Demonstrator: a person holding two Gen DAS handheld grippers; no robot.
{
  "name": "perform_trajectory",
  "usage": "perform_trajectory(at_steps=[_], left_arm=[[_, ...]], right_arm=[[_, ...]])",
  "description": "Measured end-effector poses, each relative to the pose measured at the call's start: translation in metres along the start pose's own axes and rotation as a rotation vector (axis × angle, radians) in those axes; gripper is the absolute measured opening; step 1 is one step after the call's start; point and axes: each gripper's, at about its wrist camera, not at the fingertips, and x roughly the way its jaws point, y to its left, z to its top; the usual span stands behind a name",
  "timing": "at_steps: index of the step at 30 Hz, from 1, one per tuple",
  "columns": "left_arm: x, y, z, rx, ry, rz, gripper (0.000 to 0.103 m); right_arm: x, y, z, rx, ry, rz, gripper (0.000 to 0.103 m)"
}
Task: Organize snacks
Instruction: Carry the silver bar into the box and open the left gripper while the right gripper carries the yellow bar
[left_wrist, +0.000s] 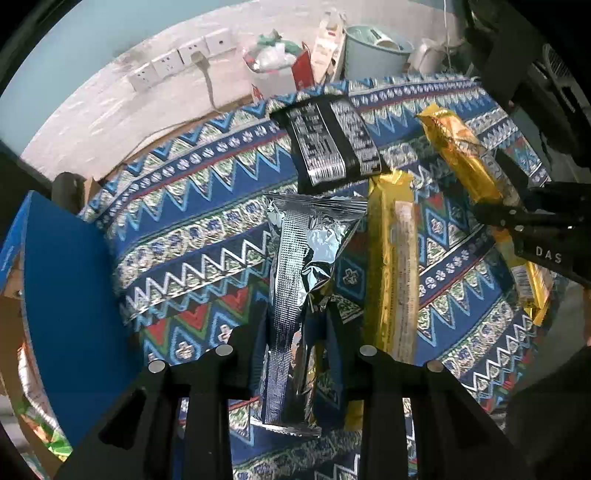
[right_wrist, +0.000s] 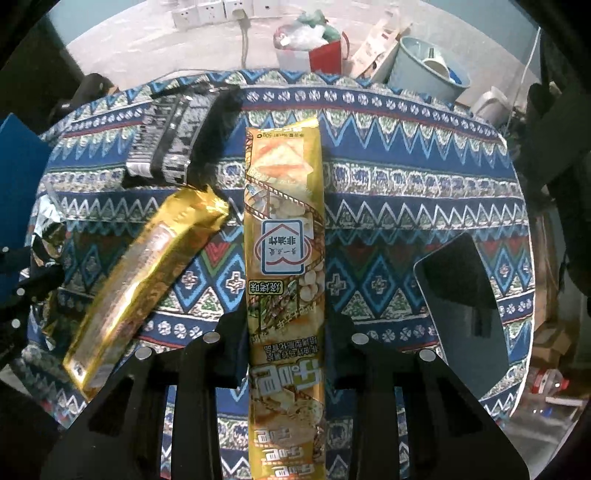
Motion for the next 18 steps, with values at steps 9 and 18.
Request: perform_trajectory(at_steps=[9, 18], left_arm=[[-0.04, 0.017, -0.014, -0.021, -0.071, 0.047, 0.03], [-0.063, 0.047, -0.025, -0.082, -0.104, 0.071, 0.03]], right_arm=[[-0.05, 0.023, 0.001, -0.04, -0.081, 0.025, 0.029], [-0.071, 0.065, 0.013, -0.111, -0.151, 0.092, 0.029]])
